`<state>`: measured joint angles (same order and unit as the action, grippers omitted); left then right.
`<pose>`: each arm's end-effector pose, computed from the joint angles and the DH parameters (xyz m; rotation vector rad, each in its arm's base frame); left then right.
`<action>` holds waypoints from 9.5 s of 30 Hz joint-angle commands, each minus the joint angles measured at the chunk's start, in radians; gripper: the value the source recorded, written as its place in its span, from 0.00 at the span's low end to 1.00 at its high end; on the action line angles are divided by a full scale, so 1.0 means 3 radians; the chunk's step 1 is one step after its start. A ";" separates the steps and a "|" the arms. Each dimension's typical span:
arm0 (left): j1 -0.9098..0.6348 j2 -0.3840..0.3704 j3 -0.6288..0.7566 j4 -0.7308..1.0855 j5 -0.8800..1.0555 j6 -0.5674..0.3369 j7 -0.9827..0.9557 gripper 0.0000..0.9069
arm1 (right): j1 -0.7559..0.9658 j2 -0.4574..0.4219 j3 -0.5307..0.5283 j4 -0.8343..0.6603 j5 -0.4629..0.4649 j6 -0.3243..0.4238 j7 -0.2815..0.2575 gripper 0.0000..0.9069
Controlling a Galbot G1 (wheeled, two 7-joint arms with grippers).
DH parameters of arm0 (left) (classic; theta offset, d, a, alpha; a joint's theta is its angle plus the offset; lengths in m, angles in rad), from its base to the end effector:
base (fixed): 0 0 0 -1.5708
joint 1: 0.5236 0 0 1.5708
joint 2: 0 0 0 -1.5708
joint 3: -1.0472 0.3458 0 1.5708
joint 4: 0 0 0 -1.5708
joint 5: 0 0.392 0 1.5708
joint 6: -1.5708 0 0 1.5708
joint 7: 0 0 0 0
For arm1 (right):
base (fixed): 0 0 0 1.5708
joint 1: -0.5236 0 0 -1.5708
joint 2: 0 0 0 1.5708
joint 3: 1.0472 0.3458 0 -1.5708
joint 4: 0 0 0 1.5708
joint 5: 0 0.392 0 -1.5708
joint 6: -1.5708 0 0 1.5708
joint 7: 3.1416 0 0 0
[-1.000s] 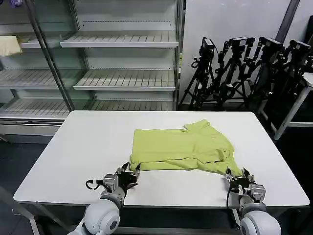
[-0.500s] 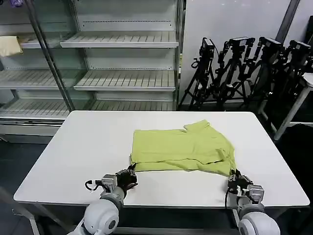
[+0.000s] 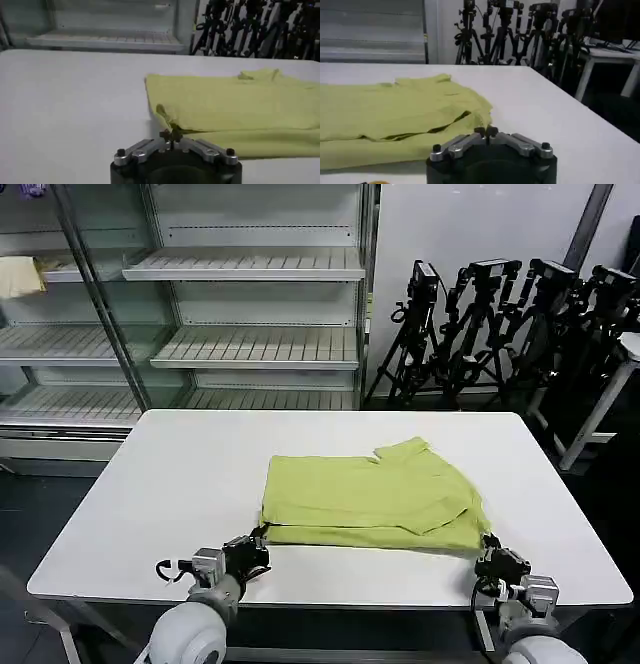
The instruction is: Fold and organize the clothes.
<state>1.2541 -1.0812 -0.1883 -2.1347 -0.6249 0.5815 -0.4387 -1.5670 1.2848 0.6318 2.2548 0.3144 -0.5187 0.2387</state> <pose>0.2709 -0.0321 -0.2322 -0.2420 -2.6627 0.0159 0.2200 -0.0591 -0.2237 -0.1901 -2.7839 0.0728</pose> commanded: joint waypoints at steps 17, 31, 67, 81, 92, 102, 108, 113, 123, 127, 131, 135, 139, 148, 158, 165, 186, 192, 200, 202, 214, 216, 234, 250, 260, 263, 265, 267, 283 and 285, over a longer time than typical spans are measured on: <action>0.1066 0.0216 -0.0405 -0.0937 0.0502 -0.0011 0.0030 1.00 | -0.0649 -0.0009 0.0038 0.0695 -0.0321 0.0002 0.0009 1.00; -0.0155 0.0260 -0.0207 -0.0357 -0.0292 -0.0006 -0.0210 1.00 | 0.0891 -0.0547 -0.0269 -0.0069 0.0438 -0.0193 0.0340 1.00; -0.2105 -0.0064 0.0980 0.1982 -0.0697 0.0004 -0.0361 1.00 | 0.3192 -0.0236 -0.1677 -0.2815 0.1040 -0.0199 0.0662 1.00; -0.1993 0.0029 0.1009 0.1767 -0.0792 0.0001 -0.0266 0.01 | 0.3333 -0.0164 -0.1614 -0.3080 0.1830 -0.0205 0.0782 0.37; -0.1884 0.0067 0.0961 0.1636 -0.0804 0.0000 -0.0225 0.01 | 0.3244 -0.0224 -0.1711 -0.2937 0.1910 -0.0203 0.0752 0.00; -0.1803 0.0137 0.0874 0.1518 -0.0728 -0.0003 -0.0166 0.01 | 0.3202 -0.0205 -0.1668 -0.2825 0.1958 -0.0185 0.0660 0.00; -0.1802 0.0172 0.0762 0.1418 -0.0739 -0.0007 -0.0120 0.01 | 0.3185 -0.0247 -0.1644 -0.2611 0.1823 0.0065 0.0544 0.00; -0.1765 0.0216 0.0664 0.1253 -0.0740 -0.0010 -0.0097 0.01 | 0.3163 -0.0308 -0.1608 -0.2368 0.1802 0.0173 0.0488 0.00; -0.1465 0.0383 0.0470 0.0737 -0.0731 -0.0011 -0.0091 0.01 | 0.2816 -0.0480 -0.1414 -0.1700 0.1774 0.0164 0.0431 0.00; -0.1330 0.0469 0.0395 0.0616 -0.0722 -0.0011 -0.0077 0.01 | 0.2590 -0.0556 -0.1315 -0.1411 0.1713 0.0140 0.0422 0.00; -0.1108 0.0577 0.0302 0.0426 -0.0620 -0.0012 -0.0027 0.01 | 0.2269 -0.0650 -0.1113 -0.1082 0.1658 0.0093 0.0343 0.00; -0.0834 0.0646 0.0275 0.0203 -0.0467 -0.0012 0.0019 0.01 | 0.1830 -0.0700 -0.0959 -0.0775 0.1600 0.0069 0.0277 0.00; -0.0611 0.0659 0.0235 0.0025 -0.0281 -0.0013 0.0056 0.01 | 0.1498 -0.0680 -0.0831 -0.0589 0.1514 0.0061 0.0240 0.00; -0.0187 0.0694 0.0142 -0.0188 0.0105 -0.0014 0.0146 0.01 | 0.0955 -0.0596 -0.0526 -0.0371 0.1328 0.0063 0.0116 0.00; 0.0055 0.0572 0.0181 -0.0009 0.0762 -0.0015 0.0276 1.00 | 0.0851 -0.0416 -0.0534 -0.0415 0.1049 -0.0060 0.0106 1.00; 0.0059 0.0520 0.0015 -0.0149 0.0700 -0.0019 0.0219 1.00 | 0.0705 -0.0413 -0.0423 -0.0191 0.0910 0.0027 0.0084 1.00; 0.0249 -0.0097 -0.0191 -0.0092 -0.0462 -0.0014 -0.0387 1.00 | -0.0004 -0.0225 -0.0056 0.0441 0.0702 0.0153 0.0037 1.00; 0.0169 -0.0152 -0.0157 0.0056 -0.0451 -0.0014 -0.0475 1.00 | -0.0024 -0.0192 -0.0073 0.0443 0.0665 0.0166 0.0033 1.00; 0.0193 -0.0174 -0.0152 0.0133 -0.0416 -0.0017 -0.0556 0.02 | 0.0014 -0.0160 -0.0133 0.0430 0.0633 0.0175 0.0047 1.00; 0.0200 -0.0177 -0.0158 0.0128 -0.0420 -0.0016 -0.0556 0.02 | 0.0018 -0.0158 -0.0142 0.0435 0.0628 0.0175 0.0052 1.00; 0.0283 -0.0267 -0.0207 -0.0015 -0.0754 -0.0040 -0.0465 0.02 | -0.0004 -0.0167 -0.0100 0.0508 0.0637 0.0177 0.0075 1.00; 0.0290 -0.0275 -0.0221 -0.0037 -0.0804 -0.0056 -0.0459 0.02 | -0.0011 -0.0161 -0.0094 0.0520 0.0637 0.0177 0.0078 1.00; 0.0109 0.0246 -0.1256 -0.0149 -0.1672 -0.0118 -0.0426 0.02 | -0.0094 -0.0114 0.0023 0.0626 0.0655 0.0189 0.0090 1.00; -0.0179 0.0581 -0.1804 -0.0271 -0.3187 -0.0019 -0.0400 0.02 | -0.0209 -0.0050 0.0037 0.0660 0.0461 0.0277 0.0065 1.00; -0.0303 -0.0096 -0.1026 -0.0442 -0.3507 -0.0177 -0.0331 0.02 | -0.0325 0.0016 0.0034 0.0656 0.0348 0.0285 0.0049 1.00; -0.0414 -0.0282 -0.0723 -0.0373 -0.3375 -0.0197 -0.0336 0.01 | -0.0349 0.0033 0.0030 0.0666 0.0316 0.0288 0.0048 1.00; -0.0481 -0.0392 -0.0558 -0.0264 -0.3236 -0.0204 -0.0333 0.01 | -0.0362 0.0040 0.0035 0.0683 0.0316 0.0288 0.0048 1.00; -0.0546 -0.0492 -0.0391 -0.0132 -0.3091 -0.0216 -0.0335 0.02 | -0.0371 0.0040 0.0040 0.0695 0.0316 0.0287 0.0047 1.00; -0.0769 -0.0829 0.0167 0.0362 -0.2459 -0.0300 -0.0371 0.06 | -0.0330 0.0041 0.0010 0.0668 0.0326 0.0290 0.0042 1.00; -0.0790 -0.0855 0.0204 0.0384 -0.2411 -0.0293 -0.0366 0.77 | -0.0317 0.0036 -0.0008 0.0656 0.0323 0.0288 0.0044 1.00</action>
<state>1.0570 -1.2662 -0.2436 -2.0866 -1.4423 0.4966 -0.5512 -1.6659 1.2959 0.6341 2.4577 0.4153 -0.4317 0.2514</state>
